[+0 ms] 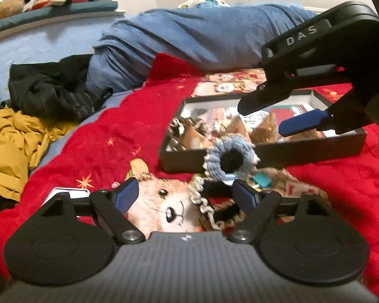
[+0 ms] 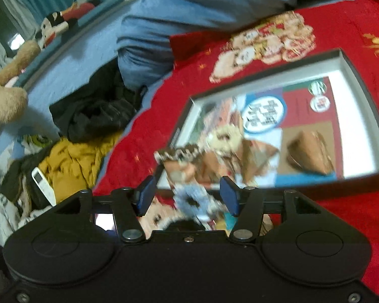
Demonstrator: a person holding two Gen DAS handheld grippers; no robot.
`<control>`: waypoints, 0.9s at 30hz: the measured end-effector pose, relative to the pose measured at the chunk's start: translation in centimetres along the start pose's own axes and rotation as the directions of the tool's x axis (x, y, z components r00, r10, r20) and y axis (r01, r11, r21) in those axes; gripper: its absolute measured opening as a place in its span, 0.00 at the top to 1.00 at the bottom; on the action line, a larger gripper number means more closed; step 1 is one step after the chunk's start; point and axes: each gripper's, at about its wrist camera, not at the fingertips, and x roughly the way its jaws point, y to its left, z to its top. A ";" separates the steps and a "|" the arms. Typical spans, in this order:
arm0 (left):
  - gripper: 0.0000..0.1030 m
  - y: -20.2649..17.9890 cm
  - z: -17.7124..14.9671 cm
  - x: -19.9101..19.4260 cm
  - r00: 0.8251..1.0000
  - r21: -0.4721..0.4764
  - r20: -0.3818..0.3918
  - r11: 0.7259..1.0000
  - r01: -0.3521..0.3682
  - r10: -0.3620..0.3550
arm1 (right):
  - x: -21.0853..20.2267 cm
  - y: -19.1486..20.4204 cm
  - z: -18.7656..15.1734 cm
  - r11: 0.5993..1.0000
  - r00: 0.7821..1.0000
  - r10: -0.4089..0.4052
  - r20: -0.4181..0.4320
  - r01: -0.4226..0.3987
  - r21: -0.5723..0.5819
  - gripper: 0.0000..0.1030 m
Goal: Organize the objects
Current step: 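Grasp the white lace scrunchie with left gripper while right grasps the blue scrunchie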
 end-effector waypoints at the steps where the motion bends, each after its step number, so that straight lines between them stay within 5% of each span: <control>1: 0.14 -0.2 -0.1 0.1 1.000 0.011 0.005 1.000 0.004 -0.004 | -0.1 -0.3 -0.3 1.000 1.000 0.005 -0.006 -0.005 0.004 0.47; 14: 0.39 -0.5 -0.5 3.2 0.994 -0.020 -0.098 0.999 0.043 -0.045 | 3.1 -0.9 -1.0 1.000 0.997 -0.009 -0.081 0.009 0.003 0.47; 21: 0.82 -0.3 -0.6 4.3 0.985 -0.043 -0.162 0.997 0.058 -0.064 | 5.6 0.2 -1.2 0.999 0.992 -0.031 -0.122 0.028 -0.025 0.47; 27: 0.84 0.4 -0.4 4.2 0.980 -0.069 -0.180 0.995 0.075 -0.086 | 7.4 0.6 -1.6 0.999 0.988 -0.041 -0.150 0.039 -0.019 0.48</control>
